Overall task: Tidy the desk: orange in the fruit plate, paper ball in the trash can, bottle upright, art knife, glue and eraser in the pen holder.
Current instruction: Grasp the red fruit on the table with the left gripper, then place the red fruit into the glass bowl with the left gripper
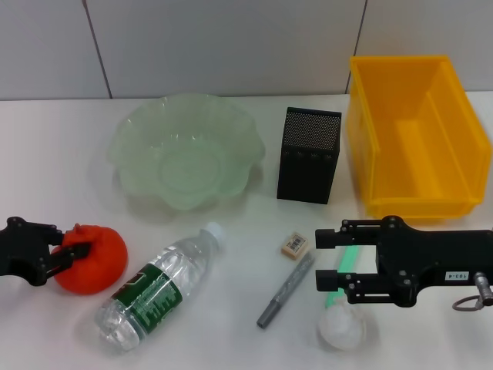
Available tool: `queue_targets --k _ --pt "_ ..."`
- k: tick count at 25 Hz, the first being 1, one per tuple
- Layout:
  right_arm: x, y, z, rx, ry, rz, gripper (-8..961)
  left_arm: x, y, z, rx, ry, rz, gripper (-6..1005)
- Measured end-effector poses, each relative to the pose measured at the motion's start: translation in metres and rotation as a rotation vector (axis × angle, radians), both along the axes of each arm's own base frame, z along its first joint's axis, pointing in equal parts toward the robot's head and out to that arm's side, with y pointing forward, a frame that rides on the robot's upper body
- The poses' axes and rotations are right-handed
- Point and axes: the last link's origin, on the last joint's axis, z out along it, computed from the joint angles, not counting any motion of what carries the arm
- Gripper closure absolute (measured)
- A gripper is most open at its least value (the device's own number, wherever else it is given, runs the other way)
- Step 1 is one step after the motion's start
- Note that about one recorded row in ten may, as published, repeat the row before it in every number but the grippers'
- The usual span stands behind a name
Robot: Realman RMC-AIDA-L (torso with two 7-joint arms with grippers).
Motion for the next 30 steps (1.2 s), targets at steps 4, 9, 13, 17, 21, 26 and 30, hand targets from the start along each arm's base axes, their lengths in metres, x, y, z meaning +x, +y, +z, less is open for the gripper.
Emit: queue_targets --k 4,9,13,17,21,26,30 --pt "0.0 0.0 0.0 0.001 -0.001 -0.003 300 0.005 -0.002 0.003 0.002 -0.049 -0.005 763" --pt "0.001 0.0 -0.001 0.001 0.001 -0.006 301 0.044 0.007 0.027 0.121 -0.341 -0.09 822" --pt "0.0 0.0 -0.001 -0.001 0.0 -0.004 301 0.061 0.022 0.026 0.211 -0.431 -0.111 851" --pt "0.0 0.0 -0.001 -0.002 0.0 -0.003 301 0.083 0.05 -0.002 0.293 -0.42 -0.134 882" --pt "0.0 -0.001 -0.001 -0.004 0.003 -0.001 301 0.093 0.078 -0.045 0.313 -0.307 -0.12 914" --pt "0.001 -0.002 -0.001 -0.003 0.01 -0.005 300 0.088 0.091 -0.063 0.346 -0.206 -0.077 943" --pt "0.0 -0.003 -0.001 -0.003 0.011 -0.004 300 0.087 0.091 -0.066 0.359 -0.21 -0.071 942"
